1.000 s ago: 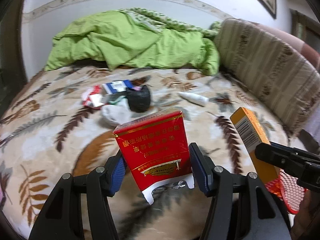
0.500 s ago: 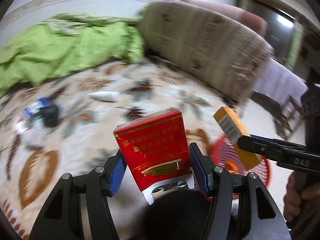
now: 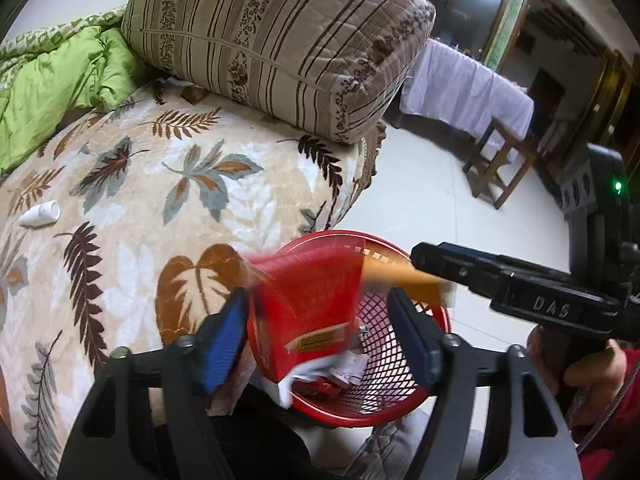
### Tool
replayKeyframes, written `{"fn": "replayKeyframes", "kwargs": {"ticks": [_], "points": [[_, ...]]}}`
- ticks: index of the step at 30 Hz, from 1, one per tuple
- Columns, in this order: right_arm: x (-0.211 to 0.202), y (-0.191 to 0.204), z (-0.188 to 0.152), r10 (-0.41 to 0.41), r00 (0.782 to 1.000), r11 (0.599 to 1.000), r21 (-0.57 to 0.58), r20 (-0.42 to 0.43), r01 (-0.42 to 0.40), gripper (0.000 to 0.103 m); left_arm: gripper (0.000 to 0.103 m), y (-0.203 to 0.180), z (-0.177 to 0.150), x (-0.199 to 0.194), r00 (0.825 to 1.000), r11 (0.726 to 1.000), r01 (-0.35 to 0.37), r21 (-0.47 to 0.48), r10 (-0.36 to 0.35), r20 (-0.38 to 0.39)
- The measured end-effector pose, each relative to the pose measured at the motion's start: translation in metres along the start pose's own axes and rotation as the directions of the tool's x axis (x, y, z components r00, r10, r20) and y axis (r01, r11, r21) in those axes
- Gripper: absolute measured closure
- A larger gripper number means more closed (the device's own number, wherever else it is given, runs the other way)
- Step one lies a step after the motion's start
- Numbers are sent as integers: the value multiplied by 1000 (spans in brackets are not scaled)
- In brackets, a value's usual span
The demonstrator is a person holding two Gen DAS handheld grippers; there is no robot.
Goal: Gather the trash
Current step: 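Carry both boxes over the red wastebasket and open both tools to drop them, then grasp the white sock with the left tool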
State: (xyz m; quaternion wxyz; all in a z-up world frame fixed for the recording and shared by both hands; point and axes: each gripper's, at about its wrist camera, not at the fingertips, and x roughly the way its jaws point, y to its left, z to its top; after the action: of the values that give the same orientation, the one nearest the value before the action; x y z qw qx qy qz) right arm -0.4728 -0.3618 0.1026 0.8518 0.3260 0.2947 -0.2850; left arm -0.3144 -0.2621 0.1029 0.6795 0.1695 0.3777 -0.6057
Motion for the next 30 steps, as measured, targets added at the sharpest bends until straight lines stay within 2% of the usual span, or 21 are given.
{"fn": "replayKeyframes", "kwargs": {"ticks": [3,9,18,24,28,30], "points": [[-1,-4,2,12,1000,1000,9,11,-12,45,32,4,-3,-6,1000,1000,0,-20,0,12],[5,13,6,56,998,998,-32,7,-55,45,31,38,-10,-33,996,991,-65,-113,72,57],[40,89,0,171,981,964,-191,-88,-185,45,31,104,-39,-78,972,946,-185,-267,215,89],[64,140,-6,219,965,924,-288,-146,-254,43,31,157,-63,-108,947,886,-250,-390,307,92],[81,168,-9,240,952,900,-324,-190,-292,42,30,193,-80,-130,920,834,-301,-463,381,88],[85,177,-8,246,949,891,-339,-199,-302,42,30,216,-88,-143,899,793,-333,-510,430,82]]}}
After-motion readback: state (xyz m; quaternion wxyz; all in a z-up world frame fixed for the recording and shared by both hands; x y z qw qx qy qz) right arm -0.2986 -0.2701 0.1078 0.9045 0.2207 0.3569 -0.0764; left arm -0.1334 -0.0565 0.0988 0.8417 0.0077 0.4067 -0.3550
